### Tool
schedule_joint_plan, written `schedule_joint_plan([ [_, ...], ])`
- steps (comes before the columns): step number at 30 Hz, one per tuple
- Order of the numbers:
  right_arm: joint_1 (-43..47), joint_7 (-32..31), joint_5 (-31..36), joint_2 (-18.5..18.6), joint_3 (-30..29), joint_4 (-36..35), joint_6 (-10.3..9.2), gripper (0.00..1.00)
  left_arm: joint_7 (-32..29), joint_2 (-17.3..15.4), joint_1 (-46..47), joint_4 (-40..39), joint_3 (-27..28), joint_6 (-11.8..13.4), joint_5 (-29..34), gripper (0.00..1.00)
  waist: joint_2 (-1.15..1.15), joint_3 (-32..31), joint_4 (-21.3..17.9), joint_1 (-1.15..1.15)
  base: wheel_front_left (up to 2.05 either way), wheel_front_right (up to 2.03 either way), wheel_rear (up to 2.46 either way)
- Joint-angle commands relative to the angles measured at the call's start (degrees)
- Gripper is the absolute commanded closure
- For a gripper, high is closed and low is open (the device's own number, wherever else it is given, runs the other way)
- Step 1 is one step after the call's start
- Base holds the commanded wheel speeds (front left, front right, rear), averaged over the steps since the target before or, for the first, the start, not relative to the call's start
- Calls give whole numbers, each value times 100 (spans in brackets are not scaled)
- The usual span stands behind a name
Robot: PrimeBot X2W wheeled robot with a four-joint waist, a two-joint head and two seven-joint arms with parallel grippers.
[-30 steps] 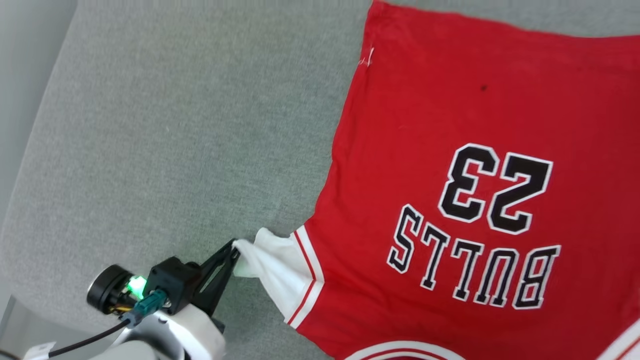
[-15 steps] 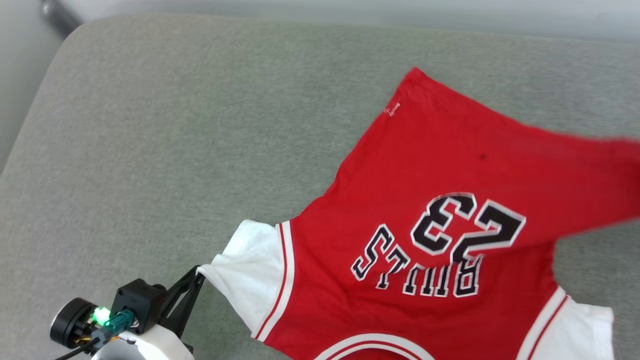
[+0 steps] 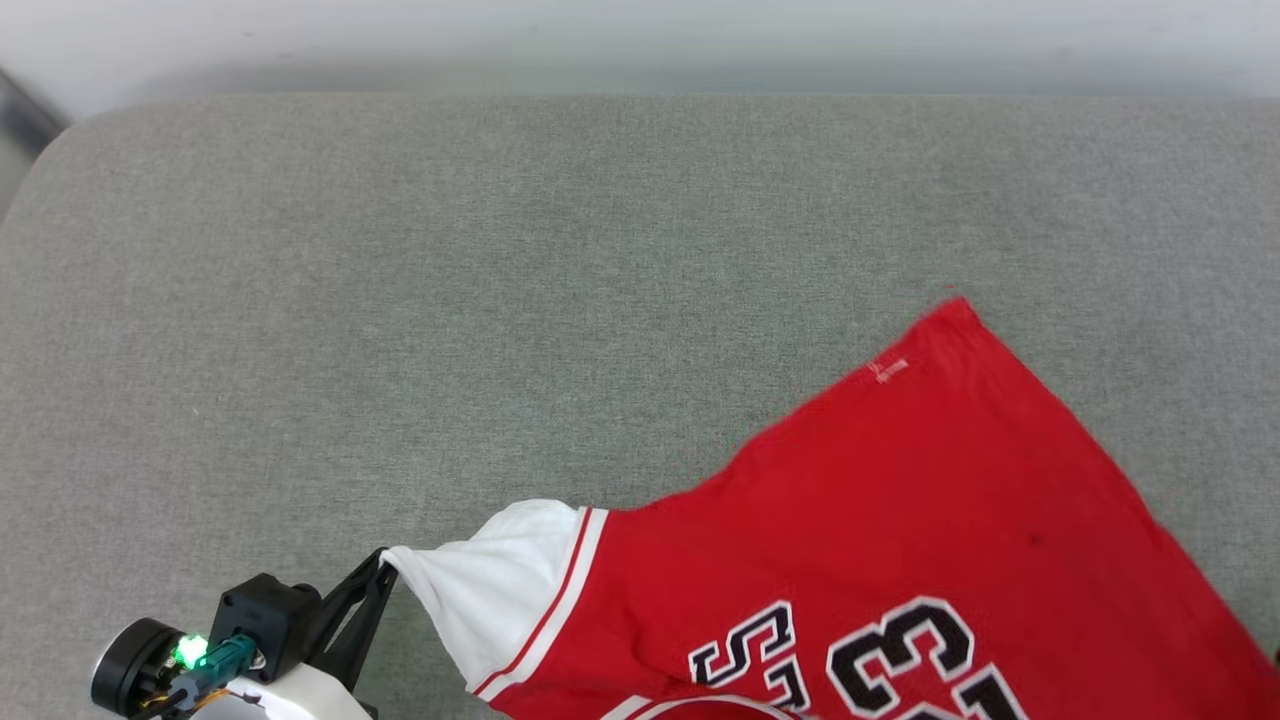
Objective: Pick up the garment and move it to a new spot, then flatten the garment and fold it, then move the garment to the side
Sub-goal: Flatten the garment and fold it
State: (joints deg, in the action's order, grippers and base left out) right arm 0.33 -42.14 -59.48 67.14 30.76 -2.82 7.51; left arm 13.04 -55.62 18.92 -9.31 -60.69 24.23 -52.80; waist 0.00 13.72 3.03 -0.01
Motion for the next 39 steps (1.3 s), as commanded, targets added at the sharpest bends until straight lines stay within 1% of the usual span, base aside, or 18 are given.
schedule_joint_plan([
  [1,251,109,-14,-152,13,76,-4,100,28,29,-86,25,21,-6,-27,100,0,0,-5,1,0,0,0],
  [4,656,352,6,-439,-12,224,-4,100,27,49,-79,66,9,-43,-40,100,0,-19,-22,1,0,0,0],
  [8,756,596,153,-709,-244,364,-4,100,-1,26,-72,77,6,-38,-46,100,0,-63,-63,1,0,0,0],
  [9,629,701,228,-718,-550,369,-4,0,-24,43,-64,60,-20,-24,-27,100,0,-109,-72,1,0,0,0],
  [12,447,799,253,-597,-946,216,-4,0,-52,88,-69,44,-51,-4,-1,100,0,-150,-61,1,0,0,0],
  [16,70,751,317,-348,-1514,-184,-4,0,-58,132,-56,22,-80,-3,18,100,0,-150,-18,1,0,0,0],
  [19,-335,525,396,-185,-1791,-548,-4,0,-62,155,27,0,-86,-7,69,100,0,-79,40,1,0,0,0],
  [22,-870,125,465,-120,-1810,-859,-4,0,-95,188,149,-11,-96,-40,141,100,0,43,125,1,0,0,0],
  [25,-1526,-408,579,-174,-1588,-1028,-4,0,-117,248,268,-19,-104,-82,222,100,0,204,216,1,0,0,0],
  [30,-2688,-1268,900,-516,-924,-951,-4,0,-165,380,488,6,-131,-139,350,100,0,479,396,1,0,0,0],
  [34,-3534,-1744,1215,-944,-294,-658,-4,0,-167,516,623,48,-130,-173,426,100,0,708,498,1,0,0,0],
  [39,-4354,-2027,1513,-1427,396,-80,-4,0,-150,605,778,73,-110,-195,520,100,0,990,596,1,0,0,0],
])
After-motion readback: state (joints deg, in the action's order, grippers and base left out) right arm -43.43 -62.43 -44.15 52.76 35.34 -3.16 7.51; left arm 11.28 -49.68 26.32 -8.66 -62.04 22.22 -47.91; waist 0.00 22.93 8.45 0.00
